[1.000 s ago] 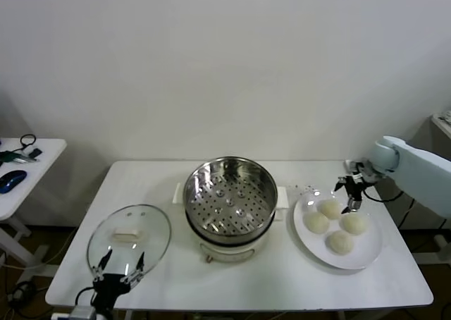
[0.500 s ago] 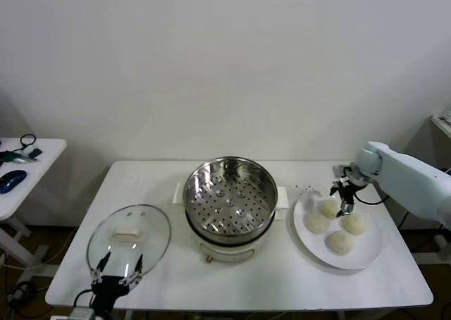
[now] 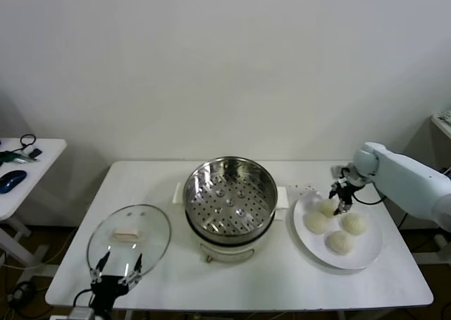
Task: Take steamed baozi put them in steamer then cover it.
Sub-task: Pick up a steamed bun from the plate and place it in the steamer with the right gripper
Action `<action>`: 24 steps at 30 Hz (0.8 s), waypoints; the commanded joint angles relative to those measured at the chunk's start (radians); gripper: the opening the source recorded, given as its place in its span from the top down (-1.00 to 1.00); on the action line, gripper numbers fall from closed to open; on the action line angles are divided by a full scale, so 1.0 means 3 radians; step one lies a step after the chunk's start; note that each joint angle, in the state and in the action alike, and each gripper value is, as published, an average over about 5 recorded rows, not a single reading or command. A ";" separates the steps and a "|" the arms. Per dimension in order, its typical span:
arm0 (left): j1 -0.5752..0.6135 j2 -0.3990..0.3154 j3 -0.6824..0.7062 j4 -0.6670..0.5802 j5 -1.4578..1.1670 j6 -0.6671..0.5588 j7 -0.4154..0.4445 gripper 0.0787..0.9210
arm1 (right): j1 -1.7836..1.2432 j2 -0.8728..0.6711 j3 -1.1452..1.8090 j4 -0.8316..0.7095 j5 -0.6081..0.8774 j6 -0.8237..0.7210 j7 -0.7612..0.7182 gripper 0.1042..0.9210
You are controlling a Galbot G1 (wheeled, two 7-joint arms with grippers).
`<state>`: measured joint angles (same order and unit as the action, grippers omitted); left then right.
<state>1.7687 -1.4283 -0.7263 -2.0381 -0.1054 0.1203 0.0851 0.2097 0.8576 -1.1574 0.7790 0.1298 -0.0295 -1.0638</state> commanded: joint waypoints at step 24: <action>0.0048 0.0001 0.0039 -0.0071 0.0063 -0.0047 -0.0059 -0.77 | 0.2607 0.0648 -0.1333 0.2997 -0.0231 0.1522 0.0365 -0.30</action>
<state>1.7812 -1.4268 -0.7141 -2.0571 -0.0879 0.1070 0.0684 0.9158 0.9709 -1.5208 1.3815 0.2090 0.2998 -1.0462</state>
